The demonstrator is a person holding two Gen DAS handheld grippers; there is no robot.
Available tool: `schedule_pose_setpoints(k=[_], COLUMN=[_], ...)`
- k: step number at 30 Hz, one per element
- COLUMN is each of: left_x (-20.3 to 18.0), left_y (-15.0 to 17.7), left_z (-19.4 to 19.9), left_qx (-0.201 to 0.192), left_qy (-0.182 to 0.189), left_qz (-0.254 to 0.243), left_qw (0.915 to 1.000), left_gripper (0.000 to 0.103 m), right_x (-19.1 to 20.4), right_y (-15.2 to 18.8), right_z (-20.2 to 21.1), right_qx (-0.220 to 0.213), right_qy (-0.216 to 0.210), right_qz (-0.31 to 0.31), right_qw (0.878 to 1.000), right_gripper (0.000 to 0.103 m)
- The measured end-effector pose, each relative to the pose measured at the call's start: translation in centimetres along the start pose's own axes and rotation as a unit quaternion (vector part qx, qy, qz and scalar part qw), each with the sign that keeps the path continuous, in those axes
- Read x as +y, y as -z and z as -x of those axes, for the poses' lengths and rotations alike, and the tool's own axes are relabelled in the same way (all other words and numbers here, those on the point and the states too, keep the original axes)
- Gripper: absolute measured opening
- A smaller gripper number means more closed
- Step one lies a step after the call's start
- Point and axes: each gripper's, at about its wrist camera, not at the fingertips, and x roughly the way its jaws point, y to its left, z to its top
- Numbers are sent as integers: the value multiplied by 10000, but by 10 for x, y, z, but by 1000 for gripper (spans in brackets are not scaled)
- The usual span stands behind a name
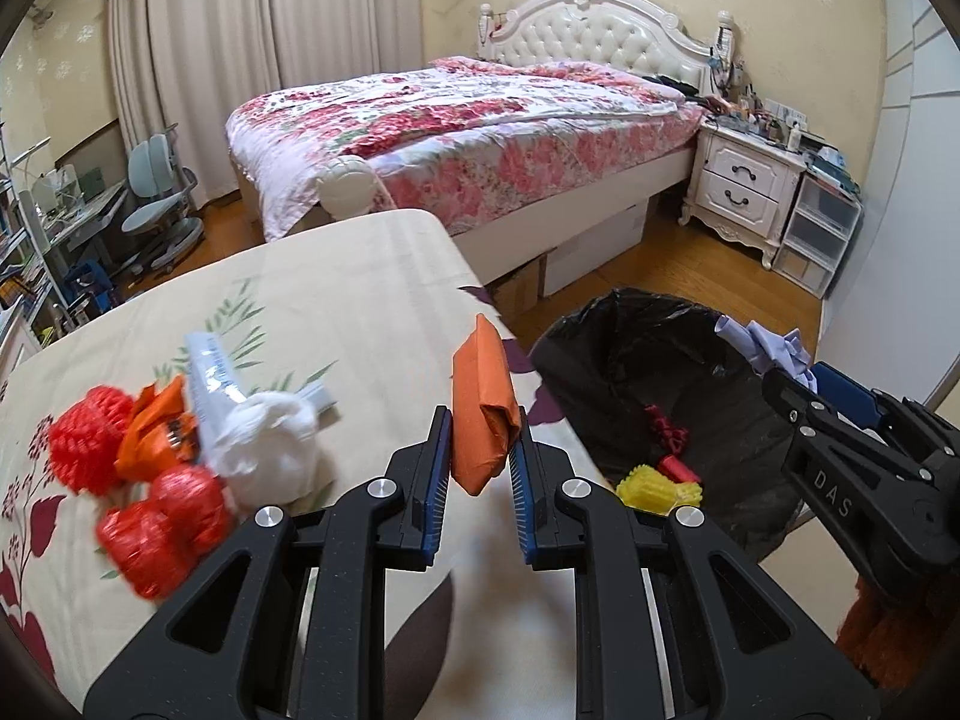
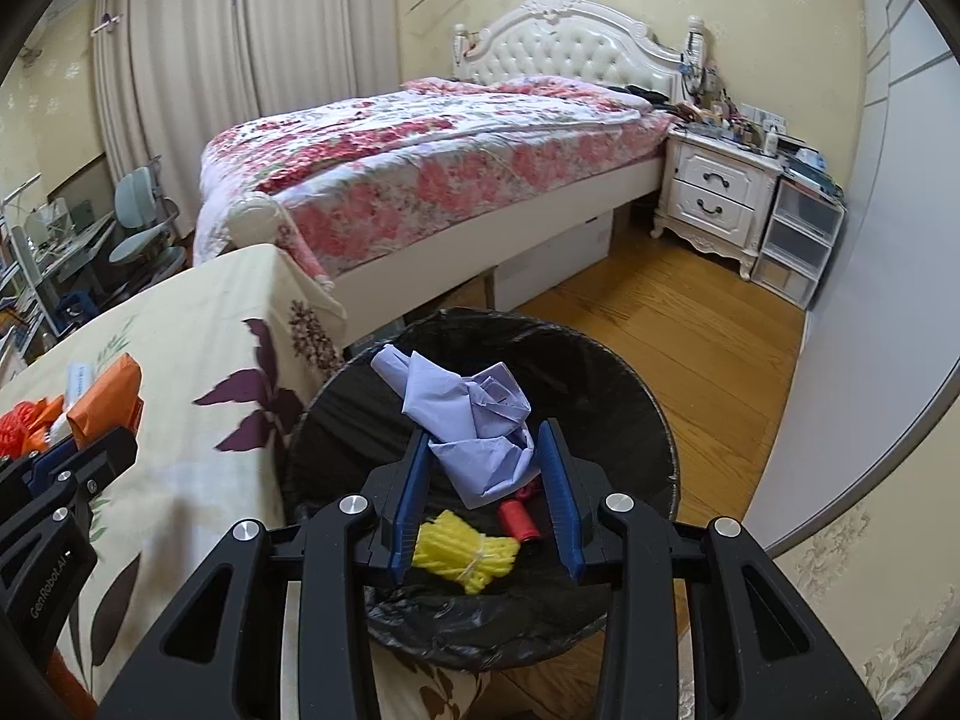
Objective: Collect trash
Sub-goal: 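Carry the orange cloth and lavender cloth with both tools over the black bin, then open both tools to drop the two cloths into the bin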
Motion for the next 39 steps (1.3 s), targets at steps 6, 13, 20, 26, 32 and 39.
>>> schedule_pose_setpoints(k=[6,13,20,26,32,39], left_x=[-21,-38,-48,-50,-49,-45], left_y=[-8,-16,-22,-22,-27,-26], left_z=[-27,-47,-54,-57,-58,-47], left_qx=[122,211,266,349,253,63], left_qy=[65,94,129,126,102,-116], left_qz=[-147,-250,-344,-336,-315,-335], left_qw=[9998,9994,9990,9987,9991,9994], left_gripper=[18,18,19,29,59,79], right_x=[-7,-15,-22,-25,-28,-32], right_y=[-5,-12,-13,-12,-12,-12], right_z=[-15,-29,-36,-40,-35,-28], right_qx=[53,81,113,128,39,-36], right_qy=[159,235,290,326,462,621], right_qz=[-34,-101,-171,-222,-254,-297], right_qw=[9999,9996,9994,9991,9986,9976], right_gripper=[37,37,37,45,57,74])
